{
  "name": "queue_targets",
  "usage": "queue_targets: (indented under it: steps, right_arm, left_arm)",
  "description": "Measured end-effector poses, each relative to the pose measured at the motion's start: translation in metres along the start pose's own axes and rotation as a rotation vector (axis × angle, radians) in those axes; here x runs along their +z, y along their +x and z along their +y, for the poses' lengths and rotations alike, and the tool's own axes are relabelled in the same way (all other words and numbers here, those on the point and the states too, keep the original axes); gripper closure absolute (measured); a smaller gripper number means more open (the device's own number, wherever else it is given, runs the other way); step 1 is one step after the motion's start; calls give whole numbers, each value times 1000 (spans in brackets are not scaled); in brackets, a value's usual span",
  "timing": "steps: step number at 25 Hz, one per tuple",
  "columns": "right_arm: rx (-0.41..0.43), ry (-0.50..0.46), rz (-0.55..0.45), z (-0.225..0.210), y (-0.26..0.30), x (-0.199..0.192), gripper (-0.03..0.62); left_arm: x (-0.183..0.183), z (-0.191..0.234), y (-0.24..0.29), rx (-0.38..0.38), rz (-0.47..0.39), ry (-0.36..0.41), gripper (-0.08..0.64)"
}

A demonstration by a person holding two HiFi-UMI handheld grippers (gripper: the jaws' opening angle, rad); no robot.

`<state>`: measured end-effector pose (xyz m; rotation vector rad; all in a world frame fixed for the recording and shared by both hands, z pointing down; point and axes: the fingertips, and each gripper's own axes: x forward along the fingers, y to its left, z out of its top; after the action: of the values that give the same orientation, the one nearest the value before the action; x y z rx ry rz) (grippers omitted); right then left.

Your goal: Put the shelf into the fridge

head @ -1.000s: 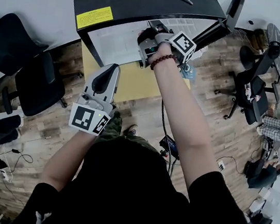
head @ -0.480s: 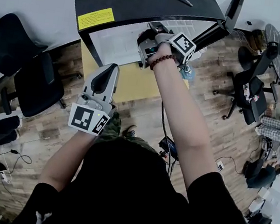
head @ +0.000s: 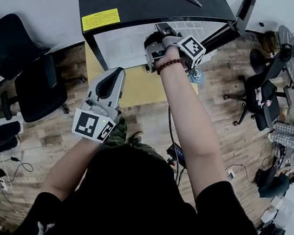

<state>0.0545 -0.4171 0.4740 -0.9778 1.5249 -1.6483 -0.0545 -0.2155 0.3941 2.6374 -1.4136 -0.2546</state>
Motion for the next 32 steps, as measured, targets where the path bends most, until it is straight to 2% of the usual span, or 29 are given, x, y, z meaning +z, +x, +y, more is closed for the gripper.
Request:
queue_targets:
  steps: [32]
  right_arm:
    - [-27,-2,-39,-3,-31,-5,557]
  left_arm:
    - [1,-8,-6,-8,-5,2,541]
